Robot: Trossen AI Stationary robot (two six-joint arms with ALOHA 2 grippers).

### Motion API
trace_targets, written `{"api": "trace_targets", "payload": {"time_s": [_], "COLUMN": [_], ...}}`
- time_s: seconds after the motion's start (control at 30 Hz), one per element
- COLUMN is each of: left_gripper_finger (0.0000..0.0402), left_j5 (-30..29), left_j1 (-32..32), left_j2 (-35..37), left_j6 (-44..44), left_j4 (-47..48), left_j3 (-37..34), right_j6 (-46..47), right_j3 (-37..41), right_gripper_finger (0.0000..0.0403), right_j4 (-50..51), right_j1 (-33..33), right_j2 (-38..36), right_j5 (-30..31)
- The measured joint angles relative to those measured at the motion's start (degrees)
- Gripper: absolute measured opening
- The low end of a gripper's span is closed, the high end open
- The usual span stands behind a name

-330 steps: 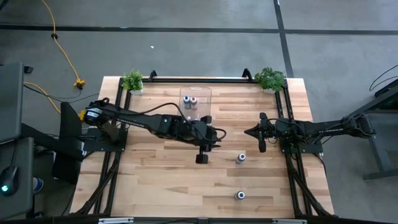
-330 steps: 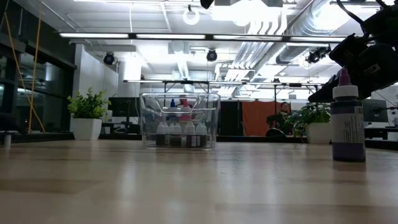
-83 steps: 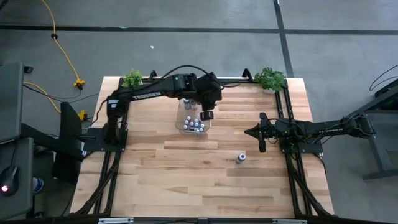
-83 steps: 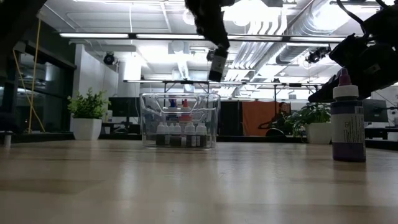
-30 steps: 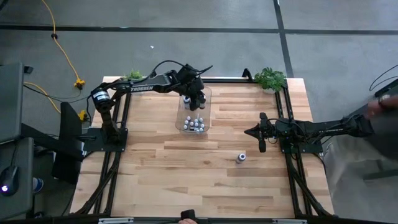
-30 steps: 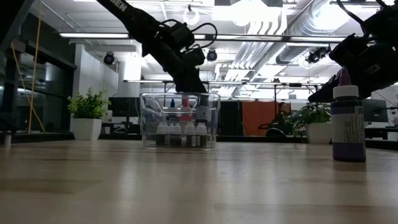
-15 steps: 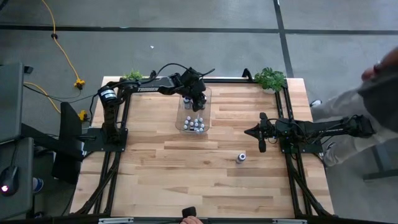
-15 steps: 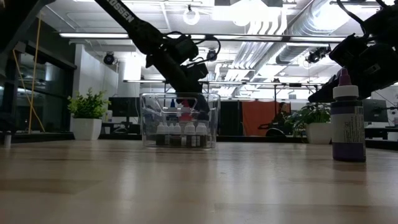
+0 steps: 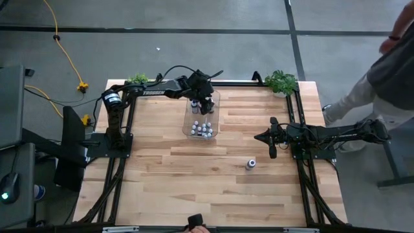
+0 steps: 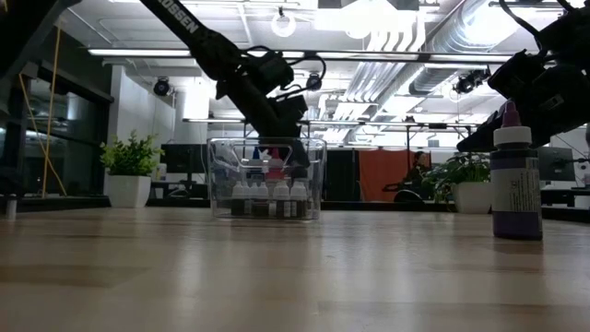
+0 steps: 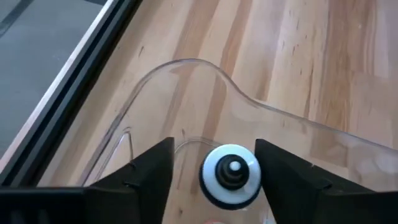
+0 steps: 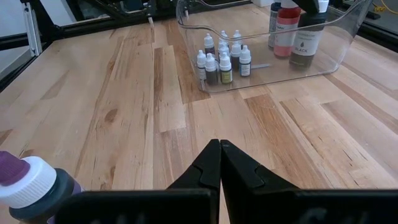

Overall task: Pick & Place food coloring
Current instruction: Put the large black food coloring into the transparent bin, then put the large purple food coloring into the transparent bin

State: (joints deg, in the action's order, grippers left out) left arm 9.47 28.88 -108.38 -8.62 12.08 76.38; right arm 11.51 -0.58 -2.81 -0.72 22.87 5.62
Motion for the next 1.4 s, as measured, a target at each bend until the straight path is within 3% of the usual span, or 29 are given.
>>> {"api": "trace_targets", "payload": {"time_s": [0.27,0.5,0.9,1.17,1.4], "left_gripper_finger": [0.0274,0.0301,0.031,0.031,0.031], "left_j5": [0.16,-0.08,-1.6,-2.56,-2.54], "left_j1": [-0.56,-0.9,-4.4,-9.8,-14.91], "left_j2": [0.09,0.16,3.03,5.07,5.27], "left_j6": [0.08,0.54,-0.6,-2.15,-2.97], "left_j4": [0.63,3.84,15.8,17.98,16.75], "left_j3": [0.07,3.79,16.67,23.6,25.42], "right_j6": [0.0,0.0,0.0,0.0,0.0], "right_j3": [0.0,-0.01,-0.02,-0.02,0.0], "right_gripper_finger": [0.0,0.0,0.0,0.0,0.0], "right_j4": [0.0,0.0,0.02,0.0,0.0], "right_j1": [0.0,0.01,-0.01,0.01,-0.01], "right_j2": [0.0,0.0,-0.02,0.0,0.0], "right_j5": [0.01,0.01,0.0,0.0,0.01]}}
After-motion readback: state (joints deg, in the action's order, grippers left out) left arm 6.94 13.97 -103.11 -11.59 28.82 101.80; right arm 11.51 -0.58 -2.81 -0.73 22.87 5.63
